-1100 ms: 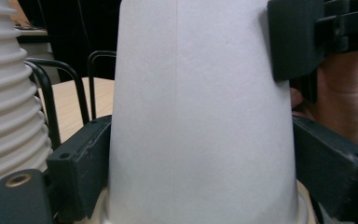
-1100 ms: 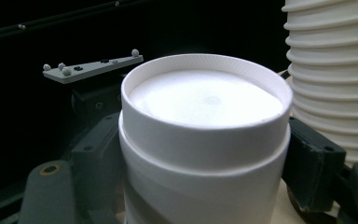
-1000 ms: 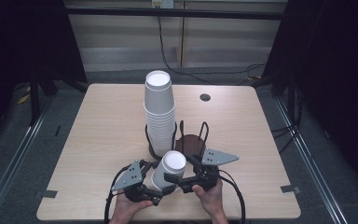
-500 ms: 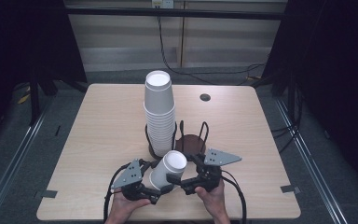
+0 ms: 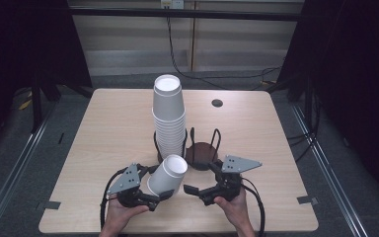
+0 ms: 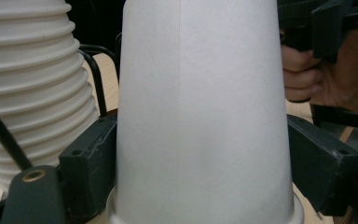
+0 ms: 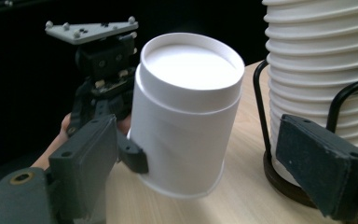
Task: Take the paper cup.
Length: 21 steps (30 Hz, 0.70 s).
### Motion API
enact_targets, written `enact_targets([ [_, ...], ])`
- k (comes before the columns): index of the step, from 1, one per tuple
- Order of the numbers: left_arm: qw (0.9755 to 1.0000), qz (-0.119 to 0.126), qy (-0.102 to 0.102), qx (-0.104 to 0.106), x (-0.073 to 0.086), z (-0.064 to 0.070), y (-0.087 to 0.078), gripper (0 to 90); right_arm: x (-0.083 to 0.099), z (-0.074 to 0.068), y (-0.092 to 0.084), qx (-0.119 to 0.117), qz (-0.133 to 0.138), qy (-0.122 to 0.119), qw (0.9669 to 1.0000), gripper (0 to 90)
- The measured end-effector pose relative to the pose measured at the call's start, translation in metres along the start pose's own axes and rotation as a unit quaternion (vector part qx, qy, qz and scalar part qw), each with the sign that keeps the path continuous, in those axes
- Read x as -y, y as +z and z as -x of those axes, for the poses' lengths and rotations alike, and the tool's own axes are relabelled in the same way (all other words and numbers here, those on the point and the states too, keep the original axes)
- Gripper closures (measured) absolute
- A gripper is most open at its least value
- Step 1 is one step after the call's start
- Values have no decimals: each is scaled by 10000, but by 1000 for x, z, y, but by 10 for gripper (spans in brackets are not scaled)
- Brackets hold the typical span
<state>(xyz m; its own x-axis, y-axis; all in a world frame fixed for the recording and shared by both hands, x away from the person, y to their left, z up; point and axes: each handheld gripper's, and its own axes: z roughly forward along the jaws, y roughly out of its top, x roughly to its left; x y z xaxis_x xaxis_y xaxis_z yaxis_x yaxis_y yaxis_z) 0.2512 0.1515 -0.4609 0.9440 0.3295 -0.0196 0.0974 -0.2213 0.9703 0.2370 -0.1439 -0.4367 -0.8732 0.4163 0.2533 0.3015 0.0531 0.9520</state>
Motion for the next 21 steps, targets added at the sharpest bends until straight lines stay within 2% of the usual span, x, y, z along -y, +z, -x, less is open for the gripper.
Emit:
enact_targets([
  [6,9996,-236,185,6,-7,-3,-1,177,-7,1,0,-63,-203,-94,9997,128],
  [7,9992,-331,204,22,-10,-4,-2,177,-10,3,1,-65,-315,-133,9994,128],
  [10,9988,-427,230,-43,-12,-6,-2,177,-11,3,2,-74,-419,-152,9990,129],
  [11,9982,-537,250,-82,-14,-8,-2,176,-13,4,2,-73,-524,-189,9984,128],
  [13,9979,-591,264,-51,-15,-10,-2,177,-15,5,2,-104,-633,-253,9976,129],
  [14,9977,-624,256,-34,-16,-10,-1,177,-16,5,2,-40,-712,-263,9971,129],
  [17,9954,-875,397,-63,-20,-13,-1,177,-20,6,3,-31,-955,-342,9948,132],
  [18,9952,-903,364,-53,-21,-14,-2,177,-21,6,4,-18,-1036,-362,9940,131],
  [21,9938,-1024,437,-10,-24,-16,-3,178,-25,6,5,-9,-1210,-405,9918,133],
])
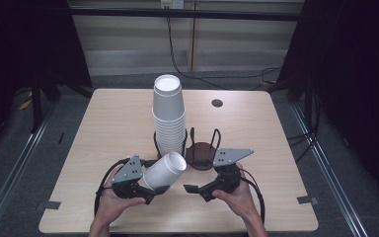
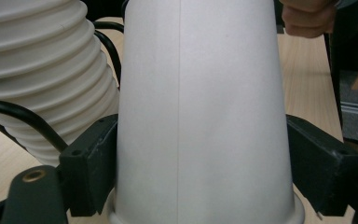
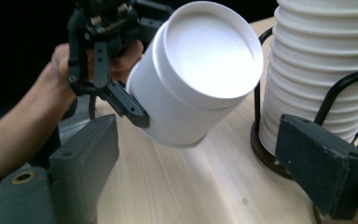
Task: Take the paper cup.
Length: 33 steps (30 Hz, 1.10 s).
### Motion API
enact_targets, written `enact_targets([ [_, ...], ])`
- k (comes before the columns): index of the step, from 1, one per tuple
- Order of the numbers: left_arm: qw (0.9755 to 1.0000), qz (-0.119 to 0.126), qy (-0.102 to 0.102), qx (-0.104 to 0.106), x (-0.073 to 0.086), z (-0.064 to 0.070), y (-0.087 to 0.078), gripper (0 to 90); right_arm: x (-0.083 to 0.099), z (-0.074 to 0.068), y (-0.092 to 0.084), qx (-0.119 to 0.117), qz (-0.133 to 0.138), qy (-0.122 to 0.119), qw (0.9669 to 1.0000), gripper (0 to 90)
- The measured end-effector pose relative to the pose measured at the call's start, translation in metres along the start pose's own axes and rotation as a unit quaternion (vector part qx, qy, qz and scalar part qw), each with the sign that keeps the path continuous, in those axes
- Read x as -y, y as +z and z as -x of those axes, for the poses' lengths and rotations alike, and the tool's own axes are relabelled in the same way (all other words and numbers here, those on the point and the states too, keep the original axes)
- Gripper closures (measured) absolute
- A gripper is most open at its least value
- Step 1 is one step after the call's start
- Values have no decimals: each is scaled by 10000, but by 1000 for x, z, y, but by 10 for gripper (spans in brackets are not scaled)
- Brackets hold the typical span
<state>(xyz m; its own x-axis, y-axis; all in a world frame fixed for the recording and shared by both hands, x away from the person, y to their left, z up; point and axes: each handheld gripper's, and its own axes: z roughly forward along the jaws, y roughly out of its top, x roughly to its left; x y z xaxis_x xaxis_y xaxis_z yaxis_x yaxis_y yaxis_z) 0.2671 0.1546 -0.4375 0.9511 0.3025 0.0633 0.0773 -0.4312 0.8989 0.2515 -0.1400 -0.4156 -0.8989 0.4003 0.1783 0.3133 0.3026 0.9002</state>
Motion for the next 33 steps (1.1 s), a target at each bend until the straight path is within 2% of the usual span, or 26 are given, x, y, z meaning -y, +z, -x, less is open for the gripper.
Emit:
enact_targets([
  [3,9998,-165,50,86,-2,1,0,179,-2,0,1,11,-145,-48,9999,134],
  [4,9993,-322,145,102,-5,2,2,179,-5,2,2,38,-330,-100,9994,134],
  [5,9990,-395,203,100,-7,3,3,179,-6,2,3,27,-397,-124,9991,134],
  [7,9985,-475,201,178,-9,3,5,179,-8,1,3,70,-543,-202,9983,135],
  [8,9980,-549,279,157,-10,3,5,179,-9,0,2,72,-604,-228,9979,135],
  [10,9976,-615,276,175,-12,3,6,180,-11,-3,2,60,-688,-305,9971,139],
  [16,9950,-869,414,271,-16,5,7,181,-9,-5,5,144,-1196,-476,9916,138],
  [20,9914,-1145,554,305,-19,6,12,181,-7,-3,6,134,-1386,-485,9891,138],
  [23,9904,-1233,525,349,-20,5,14,181,-7,-2,6,117,-1517,-453,9873,138],
  [25,9887,-1334,566,389,-20,5,16,181,-7,-2,6,104,-1569,-476,9864,139],
  [28,9834,-1626,717,367,-22,7,20,182,-7,-2,6,70,-1678,-526,9844,139],
  [29,9809,-1733,795,384,-23,7,21,182,-8,-2,7,89,-1712,-541,9837,139],
  [31,9799,-1781,794,416,-23,8,23,183,-7,-2,7,54,-1763,-580,9826,139],
  [32,9785,-1829,838,446,-23,8,24,182,-7,-2,8,44,-1787,-564,9823,139],
  [33,9788,-1839,787,439,-22,9,25,183,-7,-1,8,23,-1825,-577,9815,139],
])
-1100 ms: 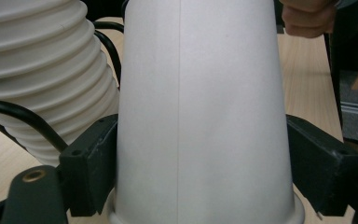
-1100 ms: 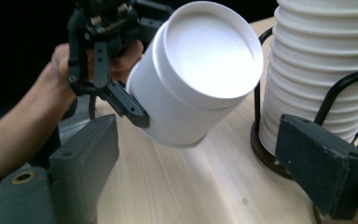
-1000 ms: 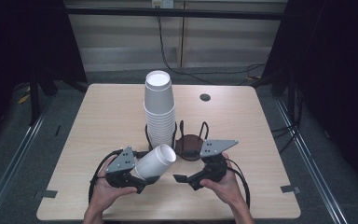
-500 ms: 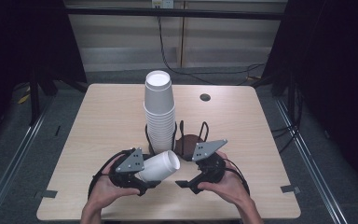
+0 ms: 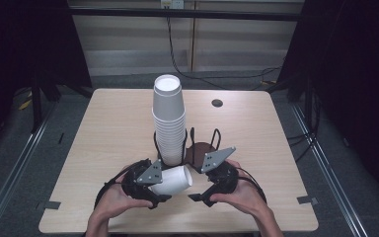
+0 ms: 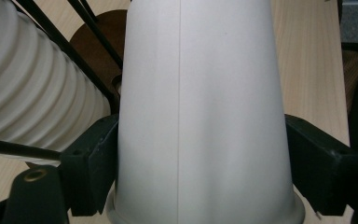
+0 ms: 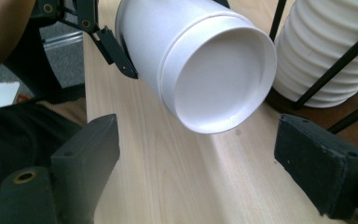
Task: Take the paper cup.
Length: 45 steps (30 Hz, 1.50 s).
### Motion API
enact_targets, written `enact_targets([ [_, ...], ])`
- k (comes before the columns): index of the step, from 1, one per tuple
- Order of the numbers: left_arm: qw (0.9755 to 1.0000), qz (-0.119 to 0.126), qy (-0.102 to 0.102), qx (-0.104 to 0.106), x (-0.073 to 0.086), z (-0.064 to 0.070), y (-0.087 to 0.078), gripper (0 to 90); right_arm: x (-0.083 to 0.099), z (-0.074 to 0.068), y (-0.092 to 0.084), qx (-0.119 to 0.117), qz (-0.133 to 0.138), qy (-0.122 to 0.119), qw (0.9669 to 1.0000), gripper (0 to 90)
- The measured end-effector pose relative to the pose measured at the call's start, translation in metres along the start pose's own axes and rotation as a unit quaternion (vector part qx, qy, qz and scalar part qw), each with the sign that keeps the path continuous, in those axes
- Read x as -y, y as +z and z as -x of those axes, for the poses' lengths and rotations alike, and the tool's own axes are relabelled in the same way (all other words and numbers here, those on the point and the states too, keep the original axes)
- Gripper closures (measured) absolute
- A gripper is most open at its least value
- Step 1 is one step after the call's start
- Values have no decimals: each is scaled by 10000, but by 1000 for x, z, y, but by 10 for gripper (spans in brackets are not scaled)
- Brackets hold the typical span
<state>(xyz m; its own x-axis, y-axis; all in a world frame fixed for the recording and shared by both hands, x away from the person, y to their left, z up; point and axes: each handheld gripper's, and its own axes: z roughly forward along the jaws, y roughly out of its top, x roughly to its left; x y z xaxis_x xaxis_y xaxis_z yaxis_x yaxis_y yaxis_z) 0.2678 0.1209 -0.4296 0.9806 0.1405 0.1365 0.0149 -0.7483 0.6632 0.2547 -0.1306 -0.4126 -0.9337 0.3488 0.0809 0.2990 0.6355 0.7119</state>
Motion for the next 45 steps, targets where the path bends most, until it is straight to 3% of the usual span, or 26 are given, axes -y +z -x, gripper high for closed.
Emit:
enact_targets([
  [3,9998,-182,59,42,0,0,3,182,2,1,2,-28,-103,6,9999,139],
  [14,9985,-462,225,177,-5,3,7,183,0,2,10,-73,-606,-137,9980,142],
  [20,9979,-563,231,230,-5,4,11,183,-1,4,17,-163,-982,-293,9946,151],
  [30,9967,-625,279,444,-7,6,13,182,-5,7,27,-420,-1146,-369,9918,150],
  [35,9958,-683,305,521,-10,8,13,183,-9,5,35,-492,-1386,-504,9878,151],
  [40,9955,-691,322,558,-11,8,14,184,-12,4,38,-571,-1398,-590,9868,157],
  [45,9955,-689,319,568,-13,12,17,184,-13,3,38,-693,-1287,-556,9877,163],
])
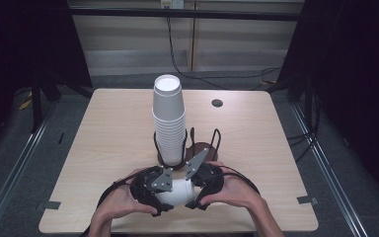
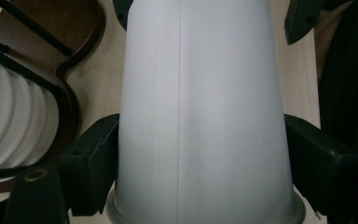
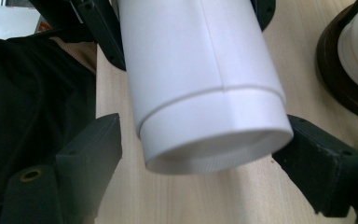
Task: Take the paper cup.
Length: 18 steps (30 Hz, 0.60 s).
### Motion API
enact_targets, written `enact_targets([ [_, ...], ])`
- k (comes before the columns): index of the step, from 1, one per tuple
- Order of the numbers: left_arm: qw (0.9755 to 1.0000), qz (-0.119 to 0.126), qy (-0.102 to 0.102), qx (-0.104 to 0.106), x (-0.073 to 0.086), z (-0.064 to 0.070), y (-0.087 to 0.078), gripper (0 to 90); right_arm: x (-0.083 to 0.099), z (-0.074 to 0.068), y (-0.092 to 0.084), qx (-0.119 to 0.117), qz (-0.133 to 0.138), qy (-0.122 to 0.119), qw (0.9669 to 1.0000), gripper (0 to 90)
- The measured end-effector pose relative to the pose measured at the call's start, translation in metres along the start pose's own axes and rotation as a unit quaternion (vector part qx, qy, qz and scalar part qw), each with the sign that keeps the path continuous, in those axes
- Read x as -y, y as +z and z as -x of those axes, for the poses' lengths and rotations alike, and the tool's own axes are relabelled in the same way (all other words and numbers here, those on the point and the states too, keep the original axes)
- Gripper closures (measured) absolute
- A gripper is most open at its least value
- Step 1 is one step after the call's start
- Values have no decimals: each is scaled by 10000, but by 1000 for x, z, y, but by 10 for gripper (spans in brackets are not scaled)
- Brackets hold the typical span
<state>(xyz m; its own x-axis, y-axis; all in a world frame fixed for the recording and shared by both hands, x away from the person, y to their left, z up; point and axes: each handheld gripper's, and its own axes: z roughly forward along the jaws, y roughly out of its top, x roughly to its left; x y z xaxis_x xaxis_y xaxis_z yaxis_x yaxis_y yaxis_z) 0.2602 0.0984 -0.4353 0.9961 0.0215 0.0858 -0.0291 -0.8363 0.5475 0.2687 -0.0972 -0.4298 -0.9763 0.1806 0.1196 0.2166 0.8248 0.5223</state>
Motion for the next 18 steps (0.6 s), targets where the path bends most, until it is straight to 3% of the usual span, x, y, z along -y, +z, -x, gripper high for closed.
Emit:
enact_targets([
  [18,9998,98,-23,149,-2,-1,0,183,-4,0,7,-63,95,-224,9997,197],
])
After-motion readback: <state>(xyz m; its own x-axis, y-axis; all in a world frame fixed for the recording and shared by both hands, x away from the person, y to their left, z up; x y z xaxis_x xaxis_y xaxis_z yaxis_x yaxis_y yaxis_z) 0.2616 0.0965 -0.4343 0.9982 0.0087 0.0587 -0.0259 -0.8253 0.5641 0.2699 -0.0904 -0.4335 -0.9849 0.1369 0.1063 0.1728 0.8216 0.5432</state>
